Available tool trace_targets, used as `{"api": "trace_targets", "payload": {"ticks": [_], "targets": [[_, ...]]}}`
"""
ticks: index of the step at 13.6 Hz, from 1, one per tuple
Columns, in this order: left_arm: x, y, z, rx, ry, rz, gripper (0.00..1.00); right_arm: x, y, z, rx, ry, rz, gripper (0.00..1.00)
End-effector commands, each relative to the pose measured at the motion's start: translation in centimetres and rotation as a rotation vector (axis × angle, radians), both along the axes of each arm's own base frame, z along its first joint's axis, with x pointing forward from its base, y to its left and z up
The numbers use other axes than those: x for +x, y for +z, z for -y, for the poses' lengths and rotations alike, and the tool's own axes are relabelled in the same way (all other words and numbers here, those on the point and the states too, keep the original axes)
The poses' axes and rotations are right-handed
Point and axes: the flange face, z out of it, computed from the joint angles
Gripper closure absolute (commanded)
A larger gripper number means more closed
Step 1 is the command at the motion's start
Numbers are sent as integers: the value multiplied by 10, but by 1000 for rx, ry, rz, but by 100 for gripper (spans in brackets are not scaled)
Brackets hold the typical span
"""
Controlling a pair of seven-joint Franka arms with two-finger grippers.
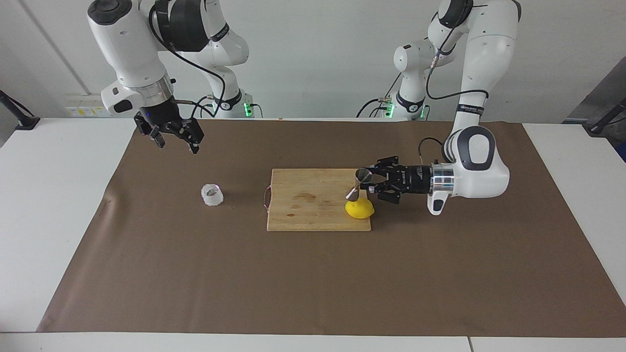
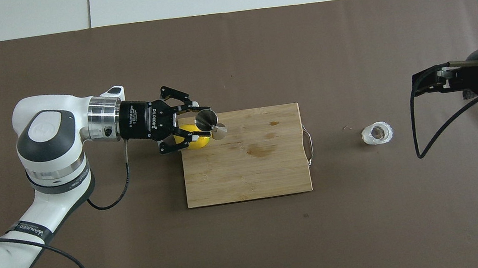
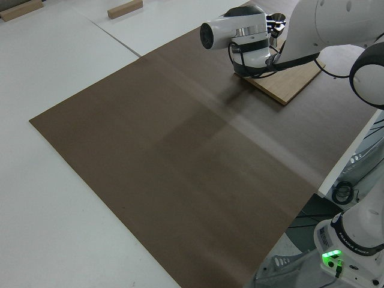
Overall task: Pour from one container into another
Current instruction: 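Carry the steel cup with the left gripper onto the wooden board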
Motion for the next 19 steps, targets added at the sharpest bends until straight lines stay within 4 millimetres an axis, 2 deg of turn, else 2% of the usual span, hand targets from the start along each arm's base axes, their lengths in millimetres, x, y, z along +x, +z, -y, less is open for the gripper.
{"api": "trace_targets", "payload": {"ticks": [1,4,7,10,16,19], "targets": [[-25,-8,28,13,47,19,100,-1,4,1,21,18,-7,0],[-54,-24,69,28,68,33,100,-1,4,1,21,18,-7,0],[-67,-33,94,48,99,49,100,-1,4,1,21,17,-7,0],[-76,-44,104,72,103,66,100,-1,4,1,21,17,-7,0],[-83,-58,101,111,108,104,100,-1,4,1,21,18,-7,0],[-84,-59,103,127,114,122,100,-1,4,1,21,18,-7,0]]}}
